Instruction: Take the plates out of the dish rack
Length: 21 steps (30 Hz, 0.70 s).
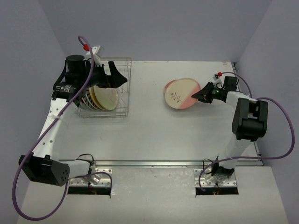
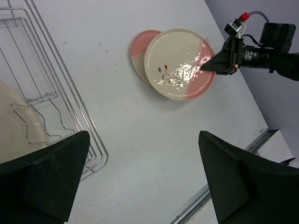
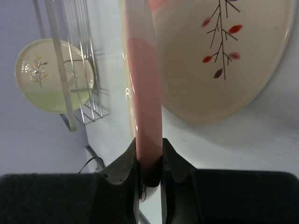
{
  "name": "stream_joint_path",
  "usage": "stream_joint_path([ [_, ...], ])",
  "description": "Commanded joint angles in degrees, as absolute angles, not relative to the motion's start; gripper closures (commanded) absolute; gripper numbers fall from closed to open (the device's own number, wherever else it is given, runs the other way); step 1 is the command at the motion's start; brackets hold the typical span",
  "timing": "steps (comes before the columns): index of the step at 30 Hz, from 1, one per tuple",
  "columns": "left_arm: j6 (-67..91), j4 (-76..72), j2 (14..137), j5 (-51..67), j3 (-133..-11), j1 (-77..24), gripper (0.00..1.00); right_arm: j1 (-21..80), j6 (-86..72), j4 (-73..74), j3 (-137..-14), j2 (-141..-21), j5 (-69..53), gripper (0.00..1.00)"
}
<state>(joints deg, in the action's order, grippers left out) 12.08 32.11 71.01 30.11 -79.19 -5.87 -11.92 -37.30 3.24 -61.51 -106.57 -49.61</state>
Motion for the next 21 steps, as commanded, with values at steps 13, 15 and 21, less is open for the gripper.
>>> stream_joint_path([
  [13, 10.09, 29.73, 69.87, 30.5, -76.64, -5.54, 0.0, -12.22, -32.43, -0.18, -72.18, -113.22, -51.24, 1.0],
  [15, 10.06, 29.75, 69.87, 30.45, -76.51, -5.54, 0.0, -12.26, -32.3, 1.13, -73.38, -114.69, -51.15, 1.0],
  [21, 9.84, 29.13, 70.11, 30.74, -75.62, -5.61, 0.0, -12.23, -28.76, 7.83, -78.32, -117.77, -47.41, 0.92],
])
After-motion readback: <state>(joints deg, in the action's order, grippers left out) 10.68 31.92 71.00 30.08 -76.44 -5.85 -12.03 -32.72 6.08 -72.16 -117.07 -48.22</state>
